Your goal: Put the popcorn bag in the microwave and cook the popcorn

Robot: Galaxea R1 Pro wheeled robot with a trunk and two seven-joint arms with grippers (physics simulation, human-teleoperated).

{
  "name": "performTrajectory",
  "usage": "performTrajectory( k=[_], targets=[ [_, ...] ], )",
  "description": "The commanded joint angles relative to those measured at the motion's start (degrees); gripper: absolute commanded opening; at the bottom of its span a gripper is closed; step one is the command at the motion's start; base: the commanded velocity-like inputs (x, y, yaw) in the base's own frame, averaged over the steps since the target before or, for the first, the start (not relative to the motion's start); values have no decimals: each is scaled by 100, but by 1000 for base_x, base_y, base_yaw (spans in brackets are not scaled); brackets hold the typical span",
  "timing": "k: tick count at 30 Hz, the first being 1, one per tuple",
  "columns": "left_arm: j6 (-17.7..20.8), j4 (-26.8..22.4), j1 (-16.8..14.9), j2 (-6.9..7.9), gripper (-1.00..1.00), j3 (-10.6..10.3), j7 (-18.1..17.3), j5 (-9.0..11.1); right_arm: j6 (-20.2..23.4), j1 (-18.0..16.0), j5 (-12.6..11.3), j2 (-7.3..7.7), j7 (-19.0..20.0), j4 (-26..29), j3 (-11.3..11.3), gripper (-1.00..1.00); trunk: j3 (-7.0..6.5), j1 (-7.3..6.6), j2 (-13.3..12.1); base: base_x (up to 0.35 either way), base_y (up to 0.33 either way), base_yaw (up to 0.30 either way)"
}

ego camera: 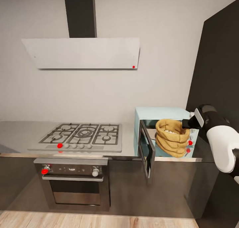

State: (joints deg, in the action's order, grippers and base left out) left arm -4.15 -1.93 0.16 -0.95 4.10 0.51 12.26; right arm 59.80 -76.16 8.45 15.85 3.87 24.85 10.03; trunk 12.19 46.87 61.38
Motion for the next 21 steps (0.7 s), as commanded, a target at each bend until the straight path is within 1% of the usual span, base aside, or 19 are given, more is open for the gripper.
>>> performTrajectory(
  k=[1,12,17,21],
  targets=[
    [-7,-9,2,-4,100,39,4,2,20,-4,46,-8,35,-14,36,-100,7,1,5,0,0,0],
    [-9,-9,2,-2,100,39,2,-4,20,-4,12,-17,7,-55,40,-100,7,1,5,1,0,0],
    [-7,-9,2,-1,100,39,2,3,20,-4,8,-30,-10,-66,34,-100,7,1,5,154,0,0],
    [-7,-9,2,-1,100,44,2,3,20,-4,14,-30,-56,-210,36,-100,7,1,5,45,0,0]
  ],
)
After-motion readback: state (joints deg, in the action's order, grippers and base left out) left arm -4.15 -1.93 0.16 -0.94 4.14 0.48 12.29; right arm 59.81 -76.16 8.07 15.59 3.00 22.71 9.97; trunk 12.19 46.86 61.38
